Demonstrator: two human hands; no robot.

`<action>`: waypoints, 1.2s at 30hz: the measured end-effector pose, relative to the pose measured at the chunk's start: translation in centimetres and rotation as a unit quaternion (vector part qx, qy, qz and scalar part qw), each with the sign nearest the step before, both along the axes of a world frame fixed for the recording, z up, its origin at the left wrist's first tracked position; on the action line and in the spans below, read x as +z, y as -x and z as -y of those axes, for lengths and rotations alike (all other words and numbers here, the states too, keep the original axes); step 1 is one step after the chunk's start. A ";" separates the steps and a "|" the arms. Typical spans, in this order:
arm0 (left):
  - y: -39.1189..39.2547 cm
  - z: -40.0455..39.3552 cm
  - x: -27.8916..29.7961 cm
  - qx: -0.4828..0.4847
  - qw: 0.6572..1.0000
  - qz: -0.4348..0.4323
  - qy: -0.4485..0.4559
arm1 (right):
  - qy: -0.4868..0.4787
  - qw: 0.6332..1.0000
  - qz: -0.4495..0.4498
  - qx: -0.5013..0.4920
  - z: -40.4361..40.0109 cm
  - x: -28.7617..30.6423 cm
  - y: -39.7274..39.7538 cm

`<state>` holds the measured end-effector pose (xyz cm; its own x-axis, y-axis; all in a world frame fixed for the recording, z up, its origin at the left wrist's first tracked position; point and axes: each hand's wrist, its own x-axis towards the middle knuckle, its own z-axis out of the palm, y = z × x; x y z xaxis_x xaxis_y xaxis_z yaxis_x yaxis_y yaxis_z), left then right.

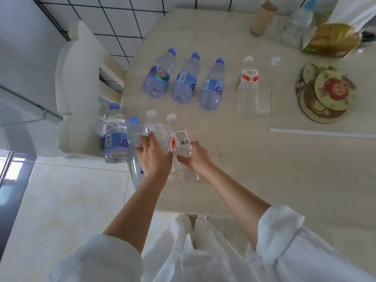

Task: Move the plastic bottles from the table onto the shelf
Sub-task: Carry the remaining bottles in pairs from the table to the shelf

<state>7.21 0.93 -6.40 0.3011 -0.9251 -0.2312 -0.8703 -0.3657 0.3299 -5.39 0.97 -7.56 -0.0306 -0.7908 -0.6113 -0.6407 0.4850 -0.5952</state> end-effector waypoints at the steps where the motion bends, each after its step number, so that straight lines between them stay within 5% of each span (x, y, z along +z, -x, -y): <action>1: 0.1 0.0 0.0 -0.008 1.000 -0.003 0.015 | -0.002 1.000 0.002 -0.005 0.0 0.1 0.2; 10: 1.2 1.9 -0.6 0.108 0.983 -0.136 -0.058 | 0.000 0.999 -0.002 -0.051 -0.5 0.6 0.5; 17: 1.1 2.1 -1.3 0.126 0.978 -0.156 -0.051 | -0.041 0.998 -0.041 -0.007 0.5 0.0 -0.7; 27: -0.2 3.4 0.0 0.162 0.947 -0.263 -0.086 | -0.074 0.985 0.124 -0.099 -0.4 1.2 3.9; 30: 0.4 3.1 0.8 0.217 0.905 -0.344 -0.125 | -0.061 0.971 0.181 -0.144 -1.8 2.4 6.3; 36: 2.0 1.0 3.3 0.221 0.752 -0.587 -0.204 | -0.050 0.939 0.239 -0.243 -5.0 4.7 11.1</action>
<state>5.24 -0.07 -3.12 -0.0736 -0.5748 -0.8150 0.1691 -0.8126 0.5578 -16.45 5.94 -2.90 -0.0765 -0.6915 -0.7183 -0.0003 0.7204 -0.6935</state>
